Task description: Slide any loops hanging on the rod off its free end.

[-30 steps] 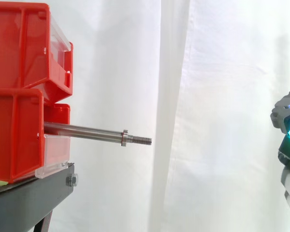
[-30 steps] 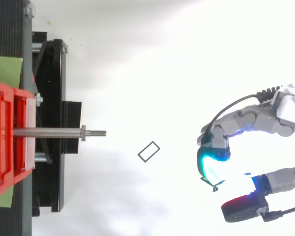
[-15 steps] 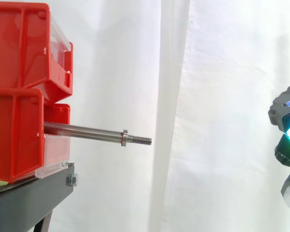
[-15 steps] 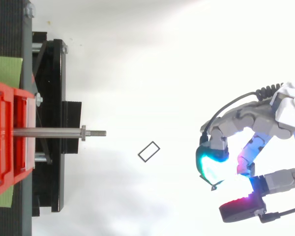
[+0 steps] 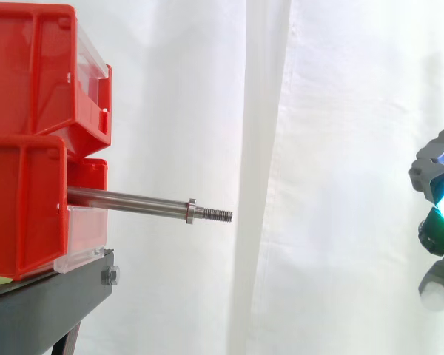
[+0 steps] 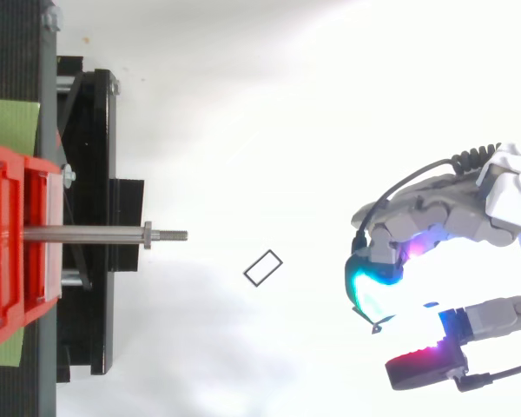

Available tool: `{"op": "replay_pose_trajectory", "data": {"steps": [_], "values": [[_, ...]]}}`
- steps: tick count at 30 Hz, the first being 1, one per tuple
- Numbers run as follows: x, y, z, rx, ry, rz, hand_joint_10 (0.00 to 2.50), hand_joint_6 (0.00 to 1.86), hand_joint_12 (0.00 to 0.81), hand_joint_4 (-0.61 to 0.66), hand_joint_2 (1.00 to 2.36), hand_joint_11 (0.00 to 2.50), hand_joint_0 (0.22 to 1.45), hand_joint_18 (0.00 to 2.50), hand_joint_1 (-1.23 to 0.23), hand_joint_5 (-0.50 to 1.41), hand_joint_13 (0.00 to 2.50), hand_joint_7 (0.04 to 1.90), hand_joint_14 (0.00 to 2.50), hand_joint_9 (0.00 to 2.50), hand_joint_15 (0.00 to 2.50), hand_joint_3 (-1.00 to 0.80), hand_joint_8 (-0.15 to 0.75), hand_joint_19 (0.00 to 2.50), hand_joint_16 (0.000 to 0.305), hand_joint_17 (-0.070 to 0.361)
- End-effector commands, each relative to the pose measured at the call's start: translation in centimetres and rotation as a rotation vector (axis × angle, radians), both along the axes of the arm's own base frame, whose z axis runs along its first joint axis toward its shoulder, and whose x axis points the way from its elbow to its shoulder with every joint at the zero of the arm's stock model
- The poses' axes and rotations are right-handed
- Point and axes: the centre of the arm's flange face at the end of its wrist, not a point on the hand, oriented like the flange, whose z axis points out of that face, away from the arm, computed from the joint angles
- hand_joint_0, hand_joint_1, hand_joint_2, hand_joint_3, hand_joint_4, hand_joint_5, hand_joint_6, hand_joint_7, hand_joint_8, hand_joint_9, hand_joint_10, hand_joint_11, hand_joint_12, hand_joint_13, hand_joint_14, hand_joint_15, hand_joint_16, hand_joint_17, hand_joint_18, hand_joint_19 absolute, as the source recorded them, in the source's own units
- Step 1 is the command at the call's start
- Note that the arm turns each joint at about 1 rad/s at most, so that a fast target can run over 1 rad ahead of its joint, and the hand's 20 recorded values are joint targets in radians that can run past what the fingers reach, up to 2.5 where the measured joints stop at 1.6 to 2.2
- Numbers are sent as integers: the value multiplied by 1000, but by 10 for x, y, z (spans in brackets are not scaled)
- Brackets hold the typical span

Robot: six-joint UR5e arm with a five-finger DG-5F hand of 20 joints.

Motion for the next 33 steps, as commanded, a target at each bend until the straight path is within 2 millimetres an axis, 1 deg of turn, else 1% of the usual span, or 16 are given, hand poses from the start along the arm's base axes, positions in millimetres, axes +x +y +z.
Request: {"op": "replay_pose_trajectory", "data": {"steps": [1, 5, 7, 8, 9, 11, 12, 14, 15, 17, 20, 24, 26, 28, 31, 33], "values": [[-1, 0, -1, -47, 17, 10, 5, 912, 328, 30, 1014, 160, 616, 701, -651, -198, 649, 1045, 0, 541, 18, -334, 292, 148, 46, 104], [0, 5, 1, -117, 16, 34, 0, 908, 329, 20, 1015, 57, 613, 672, -662, -192, 613, 1070, 0, 462, 3, -310, 287, 140, 46, 104], [2, 10, 1, -182, 13, 51, 6, 908, 331, 33, 1015, 181, 615, 659, -661, -192, 632, 1069, 0, 707, 4, -318, 308, 141, 46, 103], [2, 12, 1, -209, 16, 60, 7, 908, 331, 34, 1015, 201, 615, 657, -661, -193, 633, 1069, 0, 741, 4, -319, 309, 133, 46, 103], [2, 11, 1, -222, 20, 61, 13, 908, 333, 44, 1014, 369, 617, 649, -657, -194, 646, 1060, 0, 982, 6, -337, 334, 137, 46, 103], [2, 7, 1, -260, 30, 65, 14, 906, 334, 50, 1013, 402, 616, 648, -653, -194, 656, 1059, 0, 1017, 5, -348, 335, 131, 46, 103], [1, 6, 2, -271, 31, 63, 13, 905, 333, 50, 1013, 389, 615, 648, -651, -195, 653, 1066, 0, 991, 5, -350, 333, 130, 46, 103], [1, 6, 2, -296, 37, 68, 7, 905, 333, 44, 1012, 199, 615, 649, -649, -196, 618, 1059, 0, 669, 0, -356, 309, 124, 46, 104], [0, 5, 2, -309, 48, 68, 6, 905, 334, 44, 1012, 173, 614, 650, -650, -196, 613, 1067, 0, 643, 0, -356, 310, 125, 46, 104], [0, 7, 1, -302, 49, 72, 0, 905, 333, 35, 1012, 31, 614, 642, -650, -197, 591, 1062, 0, 466, 0, -358, 291, 119, 46, 104], [0, 10, 0, -277, 45, 58, 0, 903, 326, 23, 1011, 0, 617, 638, -650, -199, 570, 1060, 0, 383, 0, -373, 274, 113, 46, 103], [-1, 5, 1, -280, 48, 28, 0, 900, 322, 7, 1010, 0, 618, 617, -652, -199, 546, 1044, 0, 298, 0, -385, 244, 99, 45, 101], [0, 9, 3, -278, 36, 30, 0, 899, 319, 2, 1010, 0, 617, 613, -653, -198, 537, 1043, 0, 291, 0, -386, 236, 100, 45, 101], [0, 14, 3, -278, 32, 34, 0, 898, 320, 0, 1010, 0, 616, 608, -654, -198, 548, 1039, 0, 381, 0, -385, 234, 101, 45, 101], [-1, 16, 1, -273, 33, 25, 0, 895, 318, 19, 1010, 0, 616, 602, -652, -196, 599, 1048, 0, 658, 0, -381, 267, 102, 45, 101], [0, 16, 3, -261, 29, 23, 0, 893, 319, 30, 1010, 35, 615, 602, -652, -196, 606, 1069, 0, 724, 0, -380, 284, 102, 45, 101]]}}
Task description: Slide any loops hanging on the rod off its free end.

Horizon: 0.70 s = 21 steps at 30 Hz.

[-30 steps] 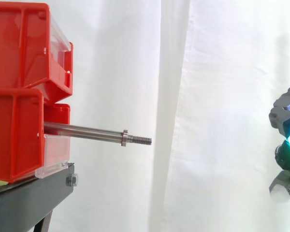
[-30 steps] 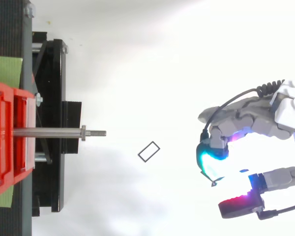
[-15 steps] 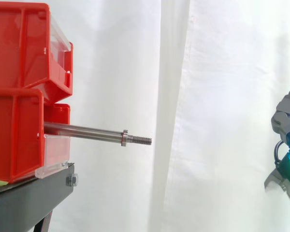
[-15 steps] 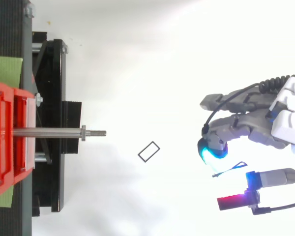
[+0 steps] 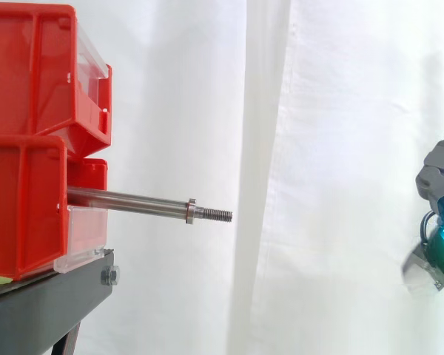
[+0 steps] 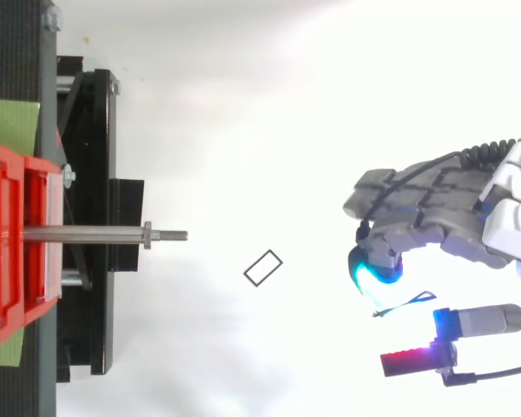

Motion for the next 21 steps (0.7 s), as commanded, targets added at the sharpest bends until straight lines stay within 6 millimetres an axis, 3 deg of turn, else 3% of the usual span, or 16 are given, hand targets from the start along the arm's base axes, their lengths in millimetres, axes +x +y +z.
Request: {"op": "replay_pose_trajectory", "data": {"steps": [1, 7, 16, 21], "values": [[0, 2, 0, 21, -6, -6, 1, 894, 321, 40, 1011, 84, 615, 604, -651, -196, 613, 1066, 0, 779, 0, -380, 300, 101, 45, 101], [-1, 4, 0, 113, -22, -41, 9, 894, 323, 68, 1010, 245, 611, 605, -646, -194, 638, 1073, 0, 989, 0, -377, 338, 103, 45, 102], [-3, 11, 0, 468, -95, -120, 4, 891, 344, 175, 1013, 99, 586, 456, -609, -177, 488, 1147, 0, 779, 0, -333, 351, 36, 46, 104], [-9, 9, -2, 534, -75, -151, 5, 884, 344, 174, 1014, 124, 580, 442, -635, -165, 479, 1174, 0, 784, 0, -311, 351, 42, 46, 104]]}}
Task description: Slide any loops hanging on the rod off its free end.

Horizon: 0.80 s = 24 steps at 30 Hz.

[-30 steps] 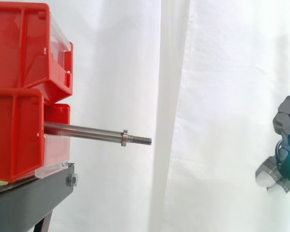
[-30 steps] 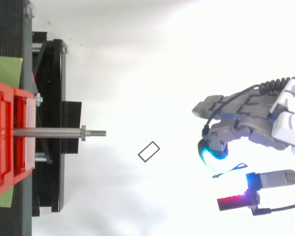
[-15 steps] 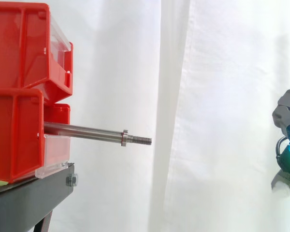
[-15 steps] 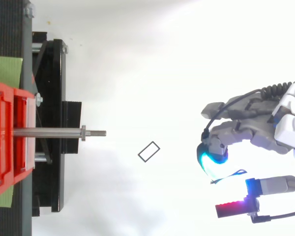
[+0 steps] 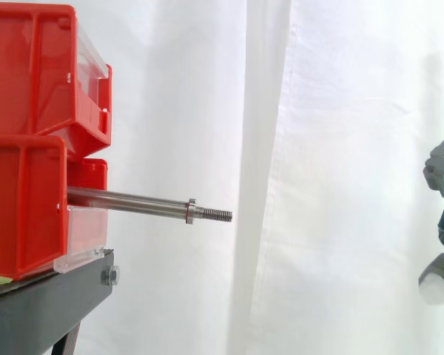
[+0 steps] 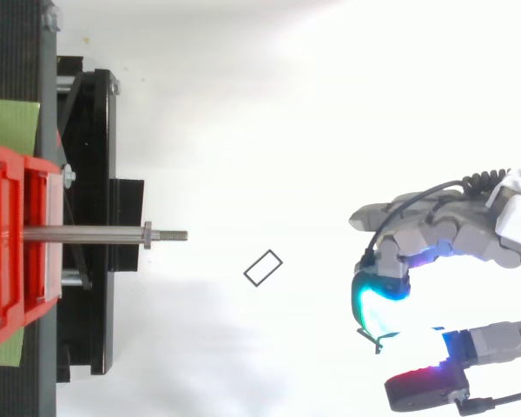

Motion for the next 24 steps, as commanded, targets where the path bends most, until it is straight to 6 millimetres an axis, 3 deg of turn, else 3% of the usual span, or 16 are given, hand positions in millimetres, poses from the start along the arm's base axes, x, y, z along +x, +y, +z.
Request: {"op": "replay_pose_trajectory", "data": {"steps": [1, 4, 24], "values": [[-4, -1, -2, 186, -15, -47, 6, 883, 345, 159, 1013, 161, 582, 442, -642, -165, 478, 1161, 0, 833, 0, -315, 350, 44, 46, 104], [-4, -1, -2, 196, -18, -50, 9, 882, 343, 146, 1014, 250, 581, 448, -654, -165, 496, 1158, 0, 925, 0, -309, 354, 50, 46, 104], [-2, 0, -1, 117, -13, -23, 10, 878, 344, 135, 1015, 275, 583, 494, -672, -161, 524, 1184, 0, 914, 0, -288, 341, 81, 47, 105]]}}
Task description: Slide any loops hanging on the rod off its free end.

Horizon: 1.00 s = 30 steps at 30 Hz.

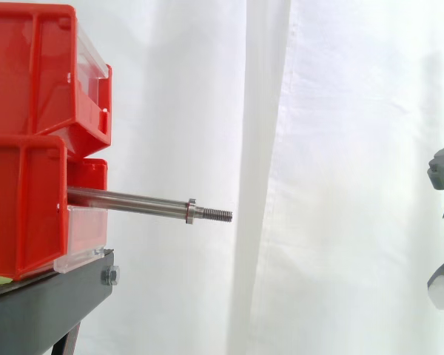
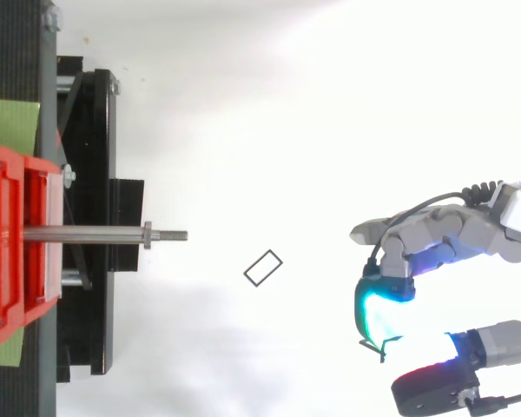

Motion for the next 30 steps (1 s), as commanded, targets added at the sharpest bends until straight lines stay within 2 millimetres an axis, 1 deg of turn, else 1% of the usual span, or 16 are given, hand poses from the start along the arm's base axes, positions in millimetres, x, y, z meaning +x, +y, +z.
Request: {"op": "replay_pose_trajectory", "data": {"steps": [1, 7, 10, 11, 13, 19, 30], "values": [[0, 0, 1, -11, 1, 4, 12, 878, 345, 133, 1015, 280, 584, 495, -673, -161, 524, 1175, 0, 912, 0, -288, 342, 79, 47, 105], [0, 0, 1, -16, 2, 5, 9, 878, 343, 124, 1016, 269, 584, 497, -674, -161, 526, 1181, 0, 891, 0, -289, 336, 75, 47, 105], [0, 0, 0, -16, 4, 5, 14, 878, 333, 112, 1015, 390, 587, 498, -672, -163, 565, 1182, 0, 1092, 0, -298, 356, 77, 46, 104], [0, 0, 0, -16, 4, 5, 15, 878, 333, 108, 1014, 414, 588, 499, -669, -165, 568, 1182, 0, 1125, 0, -303, 356, 72, 46, 104], [0, 0, 1, -16, 2, 5, 15, 879, 334, 106, 1015, 431, 588, 502, -666, -166, 572, 1178, 0, 1126, 0, -302, 353, 76, 46, 104], [0, 0, 0, -16, 4, 5, 14, 883, 337, 112, 1015, 398, 587, 512, -662, -168, 577, 1159, 0, 999, 0, -300, 338, 85, 47, 105], [0, 0, 1, -16, 2, 5, 15, 887, 333, 117, 1017, 408, 585, 570, -652, -166, 623, 1150, 0, 984, 7, -272, 341, 117, 47, 105]]}}
